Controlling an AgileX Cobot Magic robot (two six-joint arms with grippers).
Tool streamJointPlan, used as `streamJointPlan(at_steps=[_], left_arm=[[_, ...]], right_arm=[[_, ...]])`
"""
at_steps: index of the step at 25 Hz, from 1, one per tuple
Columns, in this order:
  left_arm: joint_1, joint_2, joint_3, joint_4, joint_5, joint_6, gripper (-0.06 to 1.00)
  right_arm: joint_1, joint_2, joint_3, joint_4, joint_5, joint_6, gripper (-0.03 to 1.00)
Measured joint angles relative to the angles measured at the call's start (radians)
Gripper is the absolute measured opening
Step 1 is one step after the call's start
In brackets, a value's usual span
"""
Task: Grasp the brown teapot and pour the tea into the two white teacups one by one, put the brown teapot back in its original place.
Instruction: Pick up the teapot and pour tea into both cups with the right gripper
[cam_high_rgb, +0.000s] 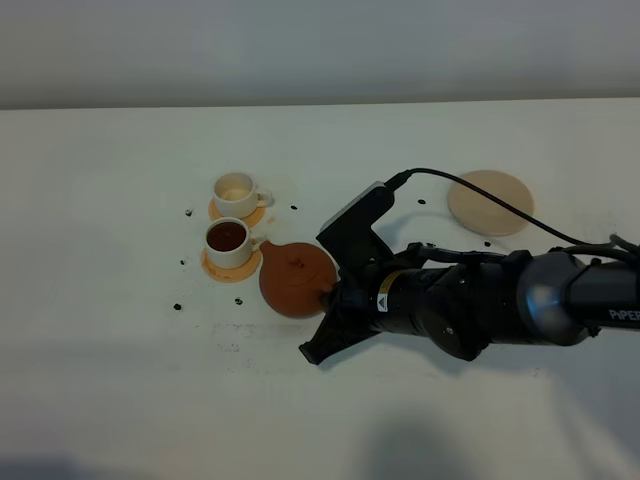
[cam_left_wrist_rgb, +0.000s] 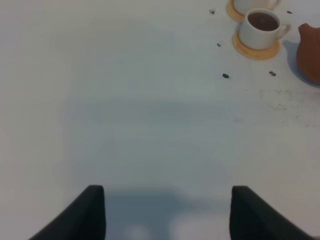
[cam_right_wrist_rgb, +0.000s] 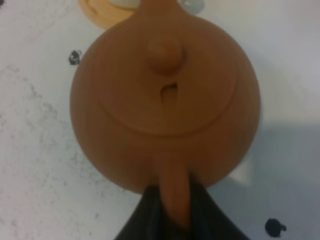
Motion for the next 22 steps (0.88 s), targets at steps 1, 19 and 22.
streamJointPlan(at_steps=[1,19,22], left_arm=[[0.000,0.000,0.000,0.000,0.000,0.000,0.52],[0.000,0.000,0.000,0.000,0.000,0.000,0.52],[0.000,0.000,0.000,0.000,0.000,0.000,0.52]], right_arm=[[0.000,-0.009,-0.008,-0.005,0.010,0.000,0.11],[-0.124,0.044,-0.337,-0.253,0.207,-0.001,0.11],[-0.124,0.093,-0.416,-0.290,0.252,-0.001,0.11]])
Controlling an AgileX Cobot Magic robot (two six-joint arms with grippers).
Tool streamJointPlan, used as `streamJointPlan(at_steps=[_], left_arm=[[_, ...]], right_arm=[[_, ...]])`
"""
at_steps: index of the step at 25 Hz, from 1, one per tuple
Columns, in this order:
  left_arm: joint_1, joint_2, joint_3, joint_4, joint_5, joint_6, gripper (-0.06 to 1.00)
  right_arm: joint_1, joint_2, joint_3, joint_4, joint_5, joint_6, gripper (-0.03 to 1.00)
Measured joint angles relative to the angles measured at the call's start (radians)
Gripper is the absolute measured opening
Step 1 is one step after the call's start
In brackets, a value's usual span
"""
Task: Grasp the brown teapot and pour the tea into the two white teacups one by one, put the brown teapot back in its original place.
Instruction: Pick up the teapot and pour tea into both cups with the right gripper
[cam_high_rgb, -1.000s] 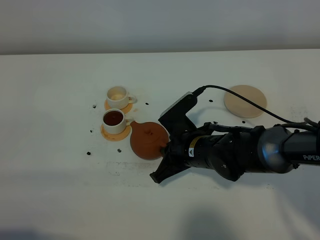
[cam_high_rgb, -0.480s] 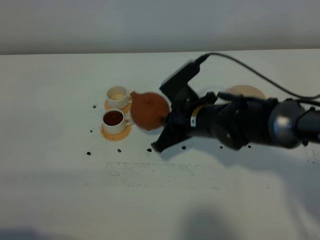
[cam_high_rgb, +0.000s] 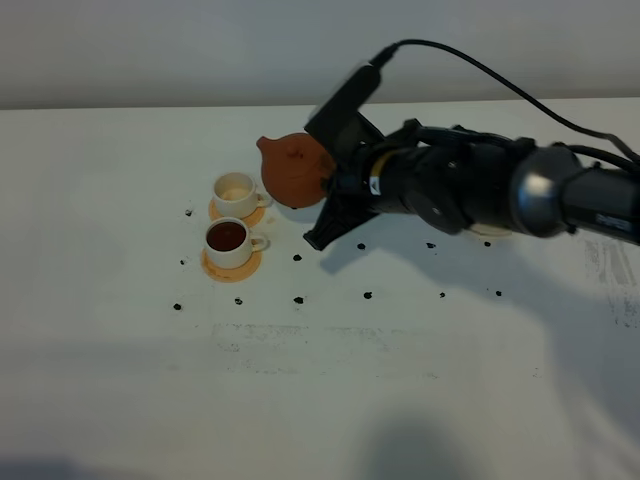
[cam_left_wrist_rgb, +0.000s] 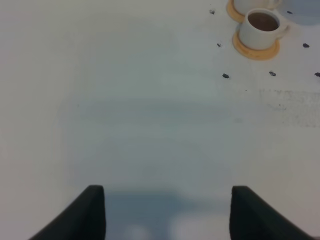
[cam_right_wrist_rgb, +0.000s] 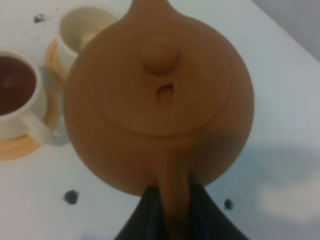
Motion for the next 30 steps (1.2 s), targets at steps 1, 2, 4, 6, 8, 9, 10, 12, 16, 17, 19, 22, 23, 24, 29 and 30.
streamJointPlan(at_steps=[1,2,4,6,8,9,10,12,16,17,19,22,23,24,29,30], left_arm=[[0.000,0.000,0.000,0.000,0.000,0.000,0.52],[0.000,0.000,0.000,0.000,0.000,0.000,0.52],[0.000,0.000,0.000,0.000,0.000,0.000,0.52],[0.000,0.000,0.000,0.000,0.000,0.000,0.52],[0.000,0.000,0.000,0.000,0.000,0.000,0.52],[0.000,0.000,0.000,0.000,0.000,0.000,0.52],[0.000,0.000,0.000,0.000,0.000,0.000,0.52],[0.000,0.000,0.000,0.000,0.000,0.000,0.52],[0.000,0.000,0.000,0.000,0.000,0.000,0.52],[0.000,0.000,0.000,0.000,0.000,0.000,0.52],[0.000,0.000,0.000,0.000,0.000,0.000,0.52],[0.000,0.000,0.000,0.000,0.000,0.000,0.52],[0.000,0.000,0.000,0.000,0.000,0.000,0.52],[0.000,0.000,0.000,0.000,0.000,0.000,0.52],[0.000,0.000,0.000,0.000,0.000,0.000,0.52],[0.000,0.000,0.000,0.000,0.000,0.000,0.52]], right_arm=[[0.000,0.013,-0.022,-0.007,0.009,0.000,0.11],[0.000,0.025,-0.041,-0.017,0.014,0.000,0.11],[0.000,0.046,-0.068,-0.038,0.017,0.000,0.11],[0.000,0.060,-0.087,-0.064,0.019,0.000,0.11],[0.000,0.072,-0.100,-0.088,0.021,0.000,0.11],[0.000,0.077,-0.104,-0.104,0.022,0.000,0.11],[0.000,0.083,-0.106,-0.120,0.020,0.000,0.11],[0.000,0.087,-0.106,-0.154,0.020,0.000,0.11],[0.000,0.096,-0.106,-0.234,0.008,0.000,0.11],[0.001,0.096,-0.106,-0.259,0.007,0.000,0.11],[0.003,0.096,-0.106,-0.306,0.007,-0.001,0.11],[0.011,0.096,-0.106,-0.369,0.007,-0.002,0.11],[0.013,0.096,-0.106,-0.384,0.006,-0.002,0.11],[0.015,0.096,-0.106,-0.395,0.003,-0.002,0.11],[0.018,0.096,-0.108,-0.424,-0.002,-0.002,0.11],[0.018,0.096,-0.112,-0.427,0.003,-0.002,0.11]])
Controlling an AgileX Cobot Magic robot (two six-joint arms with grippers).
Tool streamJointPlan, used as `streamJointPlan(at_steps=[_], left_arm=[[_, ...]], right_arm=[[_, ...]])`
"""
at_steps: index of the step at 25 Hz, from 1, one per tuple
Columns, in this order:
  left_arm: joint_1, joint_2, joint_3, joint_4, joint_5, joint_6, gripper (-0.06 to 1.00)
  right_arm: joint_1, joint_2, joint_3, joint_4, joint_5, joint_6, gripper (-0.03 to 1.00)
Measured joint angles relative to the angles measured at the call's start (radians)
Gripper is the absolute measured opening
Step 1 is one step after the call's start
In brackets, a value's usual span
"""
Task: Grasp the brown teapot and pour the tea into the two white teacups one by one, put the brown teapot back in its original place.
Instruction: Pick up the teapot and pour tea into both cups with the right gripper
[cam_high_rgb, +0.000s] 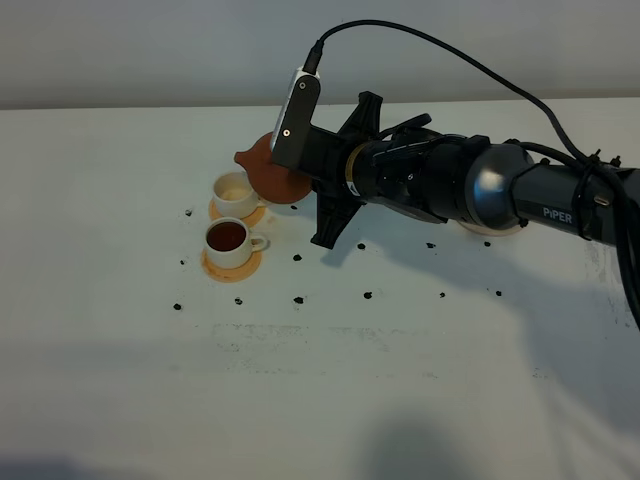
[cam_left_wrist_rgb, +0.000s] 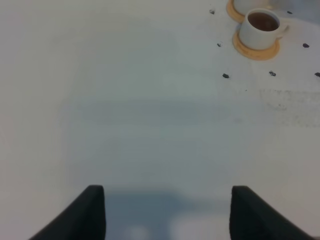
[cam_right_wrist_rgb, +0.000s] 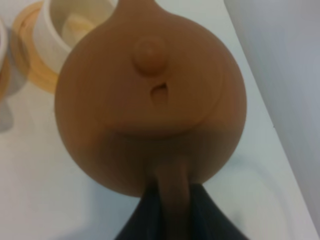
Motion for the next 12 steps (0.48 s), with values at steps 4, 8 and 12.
streamJointPlan(at_steps=[4,8,12], left_arm=[[0.000,0.000,0.000,0.000,0.000,0.000,0.52],[0.000,0.000,0.000,0.000,0.000,0.000,0.52],[0.000,0.000,0.000,0.000,0.000,0.000,0.52]], right_arm=[[0.000,0.003,-0.036,-0.023,0.010,0.000,0.11],[0.000,0.006,-0.070,-0.051,0.012,0.000,0.11],[0.000,0.024,-0.089,-0.076,0.018,-0.002,0.11]])
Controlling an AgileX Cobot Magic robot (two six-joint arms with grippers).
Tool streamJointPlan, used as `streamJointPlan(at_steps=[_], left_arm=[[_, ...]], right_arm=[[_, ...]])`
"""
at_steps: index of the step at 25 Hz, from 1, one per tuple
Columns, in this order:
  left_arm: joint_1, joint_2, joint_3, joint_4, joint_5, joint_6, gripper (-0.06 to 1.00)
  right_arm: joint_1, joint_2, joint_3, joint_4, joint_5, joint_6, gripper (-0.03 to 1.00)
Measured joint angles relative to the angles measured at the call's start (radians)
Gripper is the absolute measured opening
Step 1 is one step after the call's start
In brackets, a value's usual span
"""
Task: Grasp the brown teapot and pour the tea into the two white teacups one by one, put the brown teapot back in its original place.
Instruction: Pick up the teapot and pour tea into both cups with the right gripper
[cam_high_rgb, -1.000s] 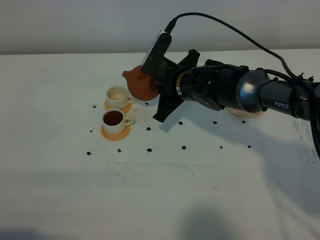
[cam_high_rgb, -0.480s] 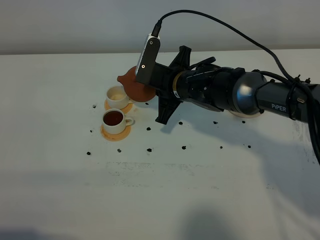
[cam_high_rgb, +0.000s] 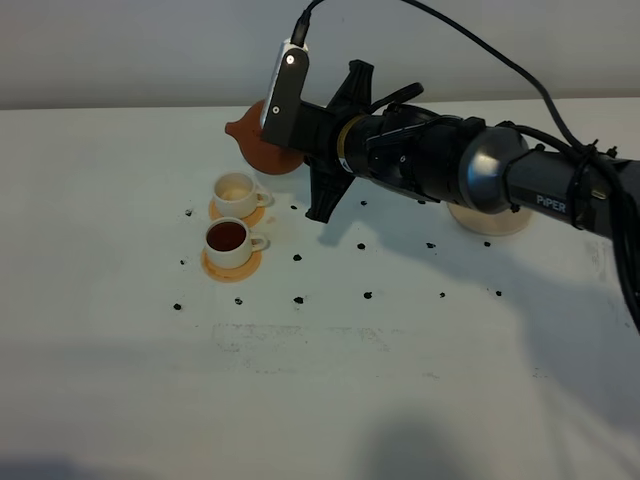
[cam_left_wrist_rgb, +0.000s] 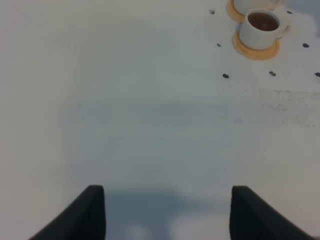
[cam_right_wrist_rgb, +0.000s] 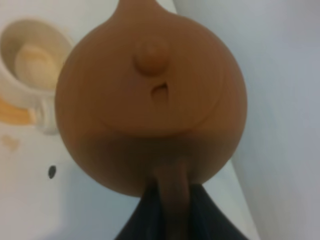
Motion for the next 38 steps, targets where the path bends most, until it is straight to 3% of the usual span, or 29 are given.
streamJointPlan(at_steps=[38], left_arm=[[0.000,0.000,0.000,0.000,0.000,0.000,0.52]], right_arm=[[0.016,0.048,0.000,-0.294,0.052,-0.134,0.11]])
